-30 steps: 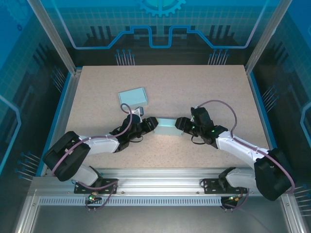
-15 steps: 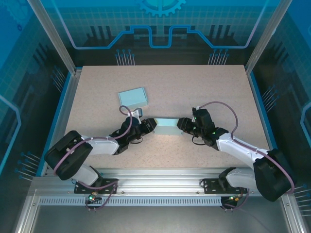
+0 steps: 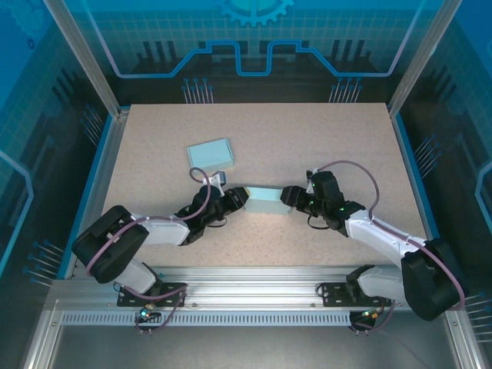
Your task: Fold the paper box
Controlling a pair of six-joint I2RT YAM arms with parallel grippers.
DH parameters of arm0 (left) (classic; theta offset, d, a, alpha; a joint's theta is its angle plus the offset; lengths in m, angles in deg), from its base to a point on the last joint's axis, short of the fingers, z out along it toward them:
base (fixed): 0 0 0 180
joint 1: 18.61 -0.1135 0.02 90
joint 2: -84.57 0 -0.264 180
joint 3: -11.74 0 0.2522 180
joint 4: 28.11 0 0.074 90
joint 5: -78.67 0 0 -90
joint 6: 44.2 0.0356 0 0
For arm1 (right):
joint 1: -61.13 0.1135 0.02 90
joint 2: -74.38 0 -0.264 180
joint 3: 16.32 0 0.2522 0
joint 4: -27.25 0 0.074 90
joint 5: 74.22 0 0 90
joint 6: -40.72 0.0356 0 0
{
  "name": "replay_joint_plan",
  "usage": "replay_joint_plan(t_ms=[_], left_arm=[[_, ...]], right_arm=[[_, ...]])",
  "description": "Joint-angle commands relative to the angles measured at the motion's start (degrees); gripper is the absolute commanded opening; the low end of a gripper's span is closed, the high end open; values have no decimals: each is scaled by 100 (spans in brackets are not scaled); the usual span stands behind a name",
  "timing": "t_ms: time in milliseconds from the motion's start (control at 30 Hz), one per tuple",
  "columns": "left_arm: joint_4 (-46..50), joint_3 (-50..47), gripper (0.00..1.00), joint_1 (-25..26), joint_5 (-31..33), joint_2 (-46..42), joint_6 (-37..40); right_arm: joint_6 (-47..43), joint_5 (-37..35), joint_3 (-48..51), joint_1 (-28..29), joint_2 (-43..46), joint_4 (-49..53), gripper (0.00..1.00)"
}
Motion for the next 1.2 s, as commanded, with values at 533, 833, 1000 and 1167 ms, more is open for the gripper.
replay_joint_plan(t_ms=[533,833,1000,1167], left_arm=[[1673,-312,25,20,157,555,35],[1682,-319,25,16,138,557,18],[1682,-326,25,19,135,557,4],[1683,-332,25,24,138,566,-10]], right_arm=[[-755,1369,-341,-873,164,950,88],[-648,2068,-86,-1229,-150,359,82],[-665,2074,-41,-1258,-403,269,78],[-604,2167,182,-1352,-559,0,66]])
